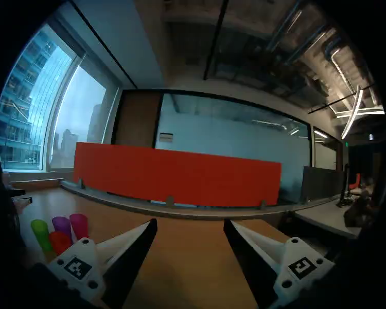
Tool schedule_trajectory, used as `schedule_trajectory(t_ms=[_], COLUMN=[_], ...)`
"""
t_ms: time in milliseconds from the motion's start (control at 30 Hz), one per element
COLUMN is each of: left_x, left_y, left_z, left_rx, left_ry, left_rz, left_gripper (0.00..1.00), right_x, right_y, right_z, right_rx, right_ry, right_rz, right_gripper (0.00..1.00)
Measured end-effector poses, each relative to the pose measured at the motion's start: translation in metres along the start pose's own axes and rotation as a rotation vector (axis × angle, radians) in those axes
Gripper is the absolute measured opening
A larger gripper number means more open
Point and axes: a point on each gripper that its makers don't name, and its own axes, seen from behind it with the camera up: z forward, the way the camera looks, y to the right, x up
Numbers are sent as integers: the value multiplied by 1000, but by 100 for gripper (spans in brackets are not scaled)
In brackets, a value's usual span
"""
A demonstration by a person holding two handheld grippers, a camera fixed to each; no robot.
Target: Pour water
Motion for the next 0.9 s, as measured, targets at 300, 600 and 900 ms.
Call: schedule_trajectory(t_ms=[300, 600, 900], left_x=[0, 0, 0], left_y=[0, 0, 0], left_z=[-1, -1, 0], left_rx=[0, 0, 0], left_ry=[0, 0, -1], left_rz=[0, 1, 1], left_gripper=[99, 100, 99], right_x=[-17, -46, -71], right_y=[-4, -4, 3], right_z=[8, 17, 21], right_rx=[14, 4, -1], right_ry=[11, 9, -20], right_rz=[36, 68, 92], right_gripper=[100, 100, 100])
